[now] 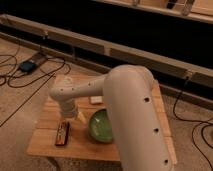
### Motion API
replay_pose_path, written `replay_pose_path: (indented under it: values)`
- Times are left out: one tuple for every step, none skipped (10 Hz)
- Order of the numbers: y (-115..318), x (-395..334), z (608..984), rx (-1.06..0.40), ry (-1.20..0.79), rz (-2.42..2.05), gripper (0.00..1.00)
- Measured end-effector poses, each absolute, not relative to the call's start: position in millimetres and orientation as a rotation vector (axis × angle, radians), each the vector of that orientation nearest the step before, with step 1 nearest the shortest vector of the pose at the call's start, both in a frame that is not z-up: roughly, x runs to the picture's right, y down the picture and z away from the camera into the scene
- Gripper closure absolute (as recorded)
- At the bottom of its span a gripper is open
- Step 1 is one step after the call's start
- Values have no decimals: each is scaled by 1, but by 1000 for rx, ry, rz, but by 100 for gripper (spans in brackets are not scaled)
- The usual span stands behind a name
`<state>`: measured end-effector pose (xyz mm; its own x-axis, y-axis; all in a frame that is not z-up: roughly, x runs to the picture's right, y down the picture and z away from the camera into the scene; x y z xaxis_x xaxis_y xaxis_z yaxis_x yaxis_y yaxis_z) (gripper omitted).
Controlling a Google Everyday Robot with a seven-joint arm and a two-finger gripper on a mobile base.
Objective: Push the eraser across the table
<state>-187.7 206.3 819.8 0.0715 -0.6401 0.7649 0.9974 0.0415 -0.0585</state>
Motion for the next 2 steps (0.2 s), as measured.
replay_pose_path:
  values:
    - [208, -190, 815, -698, -669, -1399, 20]
    - [207, -195, 809, -676, -712, -1381, 20]
